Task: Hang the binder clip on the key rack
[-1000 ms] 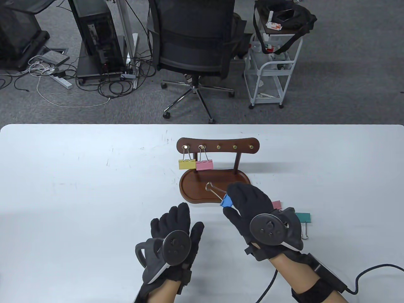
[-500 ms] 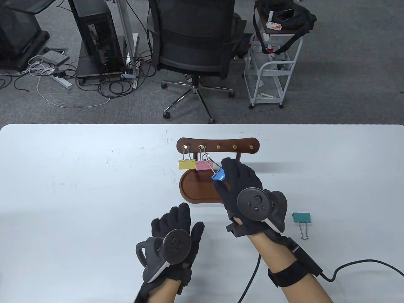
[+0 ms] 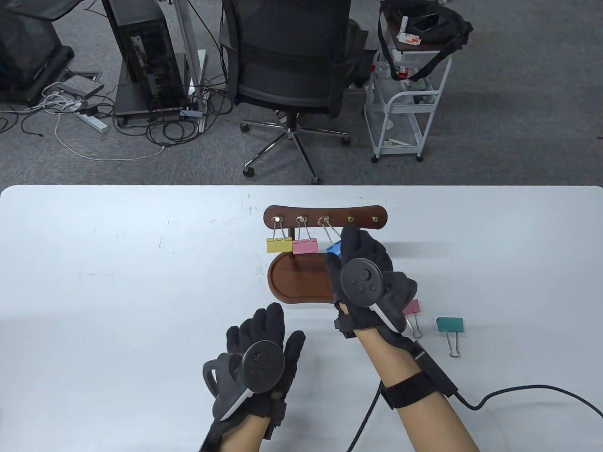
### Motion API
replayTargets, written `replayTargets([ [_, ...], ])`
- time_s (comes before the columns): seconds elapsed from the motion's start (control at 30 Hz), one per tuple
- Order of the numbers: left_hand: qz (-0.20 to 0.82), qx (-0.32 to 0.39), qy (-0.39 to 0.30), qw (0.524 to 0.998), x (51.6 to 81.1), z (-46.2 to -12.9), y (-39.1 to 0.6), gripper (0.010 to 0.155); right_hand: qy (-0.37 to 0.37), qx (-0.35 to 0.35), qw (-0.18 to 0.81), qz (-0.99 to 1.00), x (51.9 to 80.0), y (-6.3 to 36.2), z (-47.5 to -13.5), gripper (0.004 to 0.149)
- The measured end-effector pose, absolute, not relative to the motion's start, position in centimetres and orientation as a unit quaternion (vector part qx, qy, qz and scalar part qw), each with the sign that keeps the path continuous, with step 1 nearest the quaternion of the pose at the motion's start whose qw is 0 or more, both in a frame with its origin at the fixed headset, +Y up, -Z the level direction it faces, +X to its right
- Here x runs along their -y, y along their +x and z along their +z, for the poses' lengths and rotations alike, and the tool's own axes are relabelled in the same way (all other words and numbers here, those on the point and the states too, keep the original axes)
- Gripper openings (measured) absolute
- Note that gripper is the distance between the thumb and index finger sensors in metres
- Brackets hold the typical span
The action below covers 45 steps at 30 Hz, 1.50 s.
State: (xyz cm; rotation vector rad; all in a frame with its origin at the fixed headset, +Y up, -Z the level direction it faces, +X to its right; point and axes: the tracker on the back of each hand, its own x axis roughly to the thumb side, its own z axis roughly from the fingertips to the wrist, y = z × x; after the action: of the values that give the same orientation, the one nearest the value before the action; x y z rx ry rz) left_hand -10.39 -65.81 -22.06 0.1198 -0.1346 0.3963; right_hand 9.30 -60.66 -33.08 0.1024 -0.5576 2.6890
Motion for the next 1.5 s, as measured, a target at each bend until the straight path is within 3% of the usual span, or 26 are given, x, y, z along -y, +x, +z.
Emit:
replayTargets([
  [0.73,0.205,0.066,0.047,0.975,66.1,-22.2,-10.4,0.075,0.001,0.175,0.197,0.965,62.4,8.8,-35.3,0.072],
  [1.5,0.206,0.062,0.030,0.976,66.3,-22.4,-10.4,0.075,-0.010,0.146,0.171,0.974,66.3,8.3,-37.6,0.076],
])
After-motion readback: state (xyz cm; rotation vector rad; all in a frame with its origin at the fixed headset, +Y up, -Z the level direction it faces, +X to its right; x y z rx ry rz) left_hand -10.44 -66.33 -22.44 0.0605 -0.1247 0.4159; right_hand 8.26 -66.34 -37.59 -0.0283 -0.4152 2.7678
